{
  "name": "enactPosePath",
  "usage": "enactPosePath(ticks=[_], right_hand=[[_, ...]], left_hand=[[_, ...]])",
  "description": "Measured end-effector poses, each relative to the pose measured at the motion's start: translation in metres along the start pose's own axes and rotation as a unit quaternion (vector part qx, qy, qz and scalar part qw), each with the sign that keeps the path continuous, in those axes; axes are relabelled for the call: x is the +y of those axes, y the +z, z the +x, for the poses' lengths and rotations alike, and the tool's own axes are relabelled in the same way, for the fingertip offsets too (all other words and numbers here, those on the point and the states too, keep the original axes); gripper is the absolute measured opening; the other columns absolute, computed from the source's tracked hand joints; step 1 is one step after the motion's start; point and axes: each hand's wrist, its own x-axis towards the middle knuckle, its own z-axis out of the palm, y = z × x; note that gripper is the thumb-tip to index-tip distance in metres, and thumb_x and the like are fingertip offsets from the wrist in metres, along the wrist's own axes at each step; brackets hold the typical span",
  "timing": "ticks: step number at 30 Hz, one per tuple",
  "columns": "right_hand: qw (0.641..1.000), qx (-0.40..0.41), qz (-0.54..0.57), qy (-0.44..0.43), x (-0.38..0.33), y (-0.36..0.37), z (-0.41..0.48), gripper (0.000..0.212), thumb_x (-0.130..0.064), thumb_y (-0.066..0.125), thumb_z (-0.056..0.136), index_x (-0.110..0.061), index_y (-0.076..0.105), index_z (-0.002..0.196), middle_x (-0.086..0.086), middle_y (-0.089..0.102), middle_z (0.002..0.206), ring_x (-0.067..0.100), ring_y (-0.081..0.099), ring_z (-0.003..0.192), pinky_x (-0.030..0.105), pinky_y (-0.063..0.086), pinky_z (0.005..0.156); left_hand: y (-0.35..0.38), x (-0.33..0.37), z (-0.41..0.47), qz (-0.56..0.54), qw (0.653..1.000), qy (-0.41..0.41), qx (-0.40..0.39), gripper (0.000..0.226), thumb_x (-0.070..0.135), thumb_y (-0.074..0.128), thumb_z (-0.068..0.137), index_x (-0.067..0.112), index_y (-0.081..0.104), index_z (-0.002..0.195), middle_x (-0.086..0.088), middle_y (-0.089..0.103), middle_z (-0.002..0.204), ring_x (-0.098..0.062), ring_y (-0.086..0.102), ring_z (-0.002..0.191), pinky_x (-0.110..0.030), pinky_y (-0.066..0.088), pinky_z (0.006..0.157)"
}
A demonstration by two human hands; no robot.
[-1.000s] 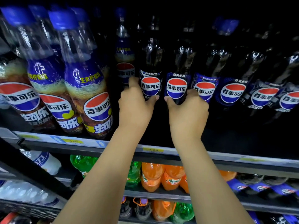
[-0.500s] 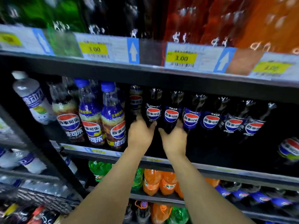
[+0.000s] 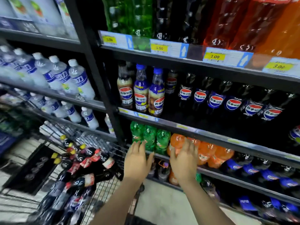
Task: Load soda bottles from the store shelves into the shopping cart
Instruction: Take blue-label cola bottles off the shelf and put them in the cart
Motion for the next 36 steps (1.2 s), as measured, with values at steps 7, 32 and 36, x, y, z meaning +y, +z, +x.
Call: enactPosePath(ticks=[7, 32, 36], right_hand=[[0.977, -0.188, -0.033, -0.094, -0.061, 0.056, -0.101, 0.056, -0.031, 0.080, 0.067, 0.001, 0.063, 0.109, 0.014, 0.066, 0.101, 0.032, 0.063, 0.091, 0.038, 0.055, 0.077], [0.812, -0.556, 0.070, 0.163, -0.194, 0.328, -0.272, 0.068, -0.040, 0.052, 0.094, 0.001, 0.028, 0.142, 0.021, 0.063, 0.108, 0.024, 0.065, 0.083, 0.032, 0.052, 0.076], [0.822, -0.528, 0.082, 0.196, -0.195, 0.373, -0.286, 0.048, -0.047, 0.064, 0.084, -0.005, 0.051, 0.104, 0.002, 0.053, 0.070, 0.011, 0.048, 0.053, 0.029, 0.043, 0.047]], left_hand=[[0.004, -0.104, -0.095, 0.067, 0.975, -0.158, -0.140, 0.070, 0.053, 0.037, 0.094, 0.002, 0.043, 0.141, -0.021, 0.047, 0.142, -0.037, 0.039, 0.135, -0.045, 0.031, 0.114], [0.066, -0.445, -0.121, 0.033, 0.844, -0.416, -0.337, 0.086, 0.059, 0.058, 0.085, 0.007, 0.026, 0.146, -0.020, 0.036, 0.148, -0.036, 0.040, 0.133, -0.046, 0.038, 0.107], [0.096, -0.458, -0.127, 0.056, 0.843, -0.430, -0.320, 0.078, 0.056, 0.058, 0.088, 0.010, 0.031, 0.145, -0.019, 0.032, 0.151, -0.033, 0.031, 0.139, -0.051, 0.029, 0.113]])
